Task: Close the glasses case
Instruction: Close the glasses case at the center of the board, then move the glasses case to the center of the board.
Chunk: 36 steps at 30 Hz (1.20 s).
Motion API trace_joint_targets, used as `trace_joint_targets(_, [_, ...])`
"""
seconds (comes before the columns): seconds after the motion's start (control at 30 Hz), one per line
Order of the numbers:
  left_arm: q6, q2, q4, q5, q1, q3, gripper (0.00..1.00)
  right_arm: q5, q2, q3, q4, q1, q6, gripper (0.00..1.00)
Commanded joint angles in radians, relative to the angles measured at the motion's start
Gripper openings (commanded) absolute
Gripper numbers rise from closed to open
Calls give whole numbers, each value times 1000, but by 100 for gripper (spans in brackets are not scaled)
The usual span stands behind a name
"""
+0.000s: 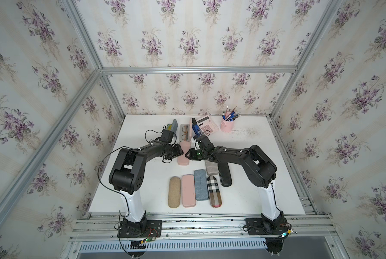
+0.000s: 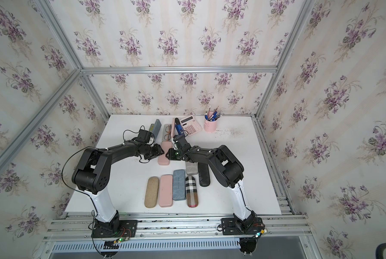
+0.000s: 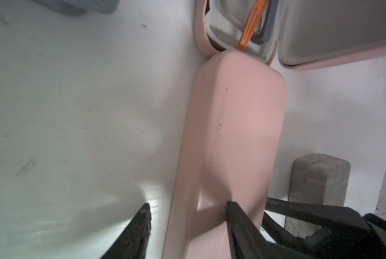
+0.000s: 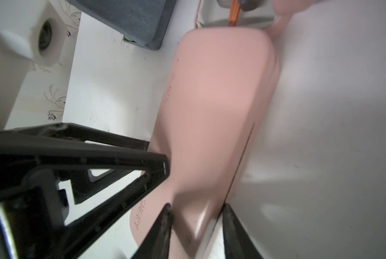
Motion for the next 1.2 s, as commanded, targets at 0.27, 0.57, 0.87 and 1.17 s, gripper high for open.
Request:
trace_joint_targets(0.27, [14,-31,-2,43,-50,-72,45,14,-31,-40,13,38,4,32])
trace_joint_targets(0.57, [-2,-55,38,61,-98,-149,44,41,-101,-127,3,57,4,32])
trace_joint_targets(0.87, [-30,-152,49,71,-135,-218,45,70,-169,-183,-8,64,-5,33])
trace_joint_targets(1.17, [-3,-250,-51,-23,-121,-192,74,92,-216,-158,-41,61,-23,37])
